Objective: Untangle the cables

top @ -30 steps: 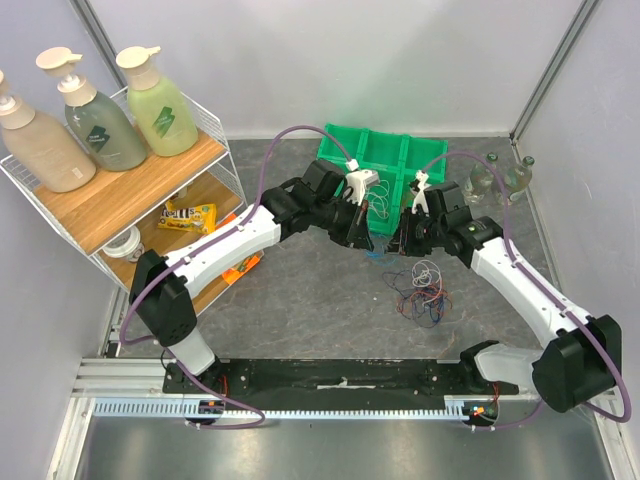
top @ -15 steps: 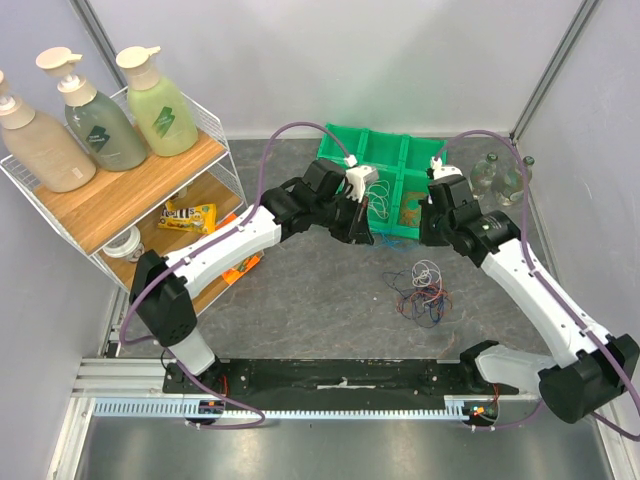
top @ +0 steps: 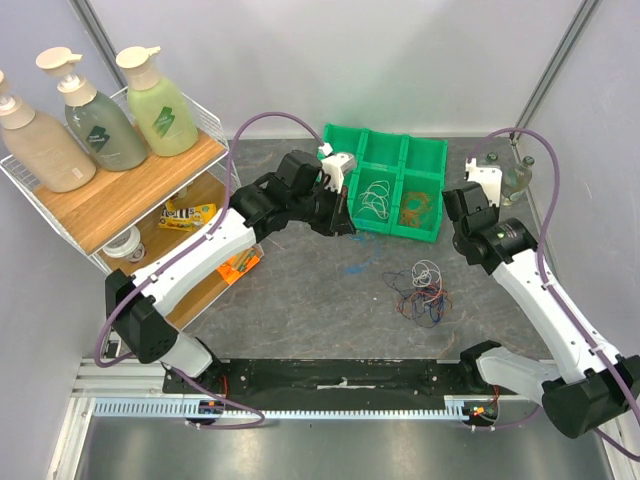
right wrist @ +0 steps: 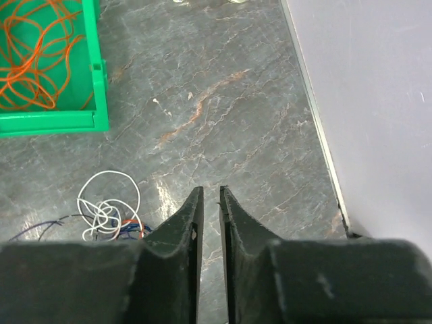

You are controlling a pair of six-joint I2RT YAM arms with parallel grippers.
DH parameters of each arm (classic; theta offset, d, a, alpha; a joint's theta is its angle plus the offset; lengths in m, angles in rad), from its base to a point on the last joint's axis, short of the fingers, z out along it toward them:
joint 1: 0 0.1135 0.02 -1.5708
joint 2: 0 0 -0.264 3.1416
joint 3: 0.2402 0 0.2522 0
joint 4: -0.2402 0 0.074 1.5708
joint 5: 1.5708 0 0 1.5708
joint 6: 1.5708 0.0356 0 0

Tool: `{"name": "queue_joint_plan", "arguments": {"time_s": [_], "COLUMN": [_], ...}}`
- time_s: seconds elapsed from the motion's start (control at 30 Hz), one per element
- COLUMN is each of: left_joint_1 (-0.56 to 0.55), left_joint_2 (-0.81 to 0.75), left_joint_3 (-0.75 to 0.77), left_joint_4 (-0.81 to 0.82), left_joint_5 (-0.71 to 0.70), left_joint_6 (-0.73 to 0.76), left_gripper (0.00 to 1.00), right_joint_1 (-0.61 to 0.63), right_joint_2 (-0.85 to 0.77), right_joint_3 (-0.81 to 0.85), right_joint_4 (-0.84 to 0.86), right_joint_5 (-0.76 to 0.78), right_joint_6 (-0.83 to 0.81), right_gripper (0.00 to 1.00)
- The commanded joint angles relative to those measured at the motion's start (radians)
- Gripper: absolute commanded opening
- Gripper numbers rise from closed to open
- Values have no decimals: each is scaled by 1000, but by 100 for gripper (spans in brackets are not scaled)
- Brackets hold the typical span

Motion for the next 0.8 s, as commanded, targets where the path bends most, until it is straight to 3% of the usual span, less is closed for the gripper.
{"name": "queue_joint_plan", "arguments": {"time_s": [0.0,0.1,0.2,0.3,0.47,0.63,0.77], "left_joint_1": [8,14,21,25,31,29,32], "left_joint_2": [-47,-53,-47,-47,-66,-69,-66], "left_joint_3": [0,-3,2,-4,-36,-43,-33], "left_joint_4": [-14,-14,-11,6,77,123,120], "left_joint_5": [-26,-9,34,108,301,471,511], "left_joint_6": [25,21,9,5,23,29,46], "left_gripper": [2,2,2,2,2,2,2], "right_joint_1": [-13,-15,-14,-12,-14,-13,-13], "right_joint_2": [-21,-39,-29,-22,-47,4,28], "right_joint_3": [-12,-24,-33,-51,-73,-22,-15], "right_joint_4": [32,115,178,264,404,398,355], "right_joint_5": [59,-178,-624,-955,-1104,-1392,-1483], "right_joint_6": [-14,-123,-233,-229,-208,-269,-295], "right_gripper": [18,21,43,52,56,56,56]}}
